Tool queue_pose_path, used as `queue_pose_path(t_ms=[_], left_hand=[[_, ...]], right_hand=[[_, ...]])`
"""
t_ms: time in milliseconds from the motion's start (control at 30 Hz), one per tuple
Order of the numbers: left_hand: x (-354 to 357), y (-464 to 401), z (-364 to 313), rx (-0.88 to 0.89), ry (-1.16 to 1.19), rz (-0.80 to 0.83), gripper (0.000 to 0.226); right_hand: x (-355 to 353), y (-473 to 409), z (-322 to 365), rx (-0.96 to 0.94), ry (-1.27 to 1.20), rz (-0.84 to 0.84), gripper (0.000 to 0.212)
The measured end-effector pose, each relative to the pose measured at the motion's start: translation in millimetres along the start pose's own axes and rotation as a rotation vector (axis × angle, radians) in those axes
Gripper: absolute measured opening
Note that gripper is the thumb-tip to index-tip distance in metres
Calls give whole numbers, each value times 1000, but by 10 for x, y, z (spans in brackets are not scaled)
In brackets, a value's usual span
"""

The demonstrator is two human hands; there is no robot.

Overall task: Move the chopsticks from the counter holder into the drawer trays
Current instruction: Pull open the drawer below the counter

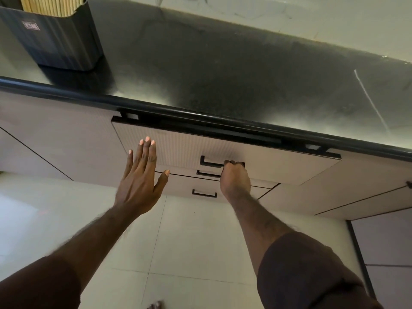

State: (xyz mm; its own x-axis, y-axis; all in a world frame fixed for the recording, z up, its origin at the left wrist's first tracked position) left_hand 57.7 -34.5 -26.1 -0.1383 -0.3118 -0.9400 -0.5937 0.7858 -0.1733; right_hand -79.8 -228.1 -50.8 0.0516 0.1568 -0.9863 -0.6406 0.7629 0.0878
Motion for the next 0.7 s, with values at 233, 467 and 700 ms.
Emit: queue_pose_path(t_ms=[233, 467, 700], left_hand=[[-247, 542, -203, 87, 22, -55, 76], [-363, 1269, -326, 59, 12, -45, 75], [-471, 2087, -512, 43, -18, -36, 76]], right_hand=[[43, 865, -41, -6, -45, -30, 24], [162, 1643, -69, 5, -78, 8, 31], [303, 2505, -157, 6, -184, 11, 31]])
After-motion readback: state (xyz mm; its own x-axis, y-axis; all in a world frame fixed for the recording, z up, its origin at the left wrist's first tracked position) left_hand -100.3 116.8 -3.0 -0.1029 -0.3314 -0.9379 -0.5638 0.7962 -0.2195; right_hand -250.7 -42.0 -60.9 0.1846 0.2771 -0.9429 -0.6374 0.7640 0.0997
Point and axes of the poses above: each hand's wrist, its own y-axis away from the middle knuckle, its own x-axis out of the palm, z = x × y, the point moved 10 cm from there along -y, towards the middle knuckle, and after that the axes turned 1 degree about -x, right-handed, at the moved point
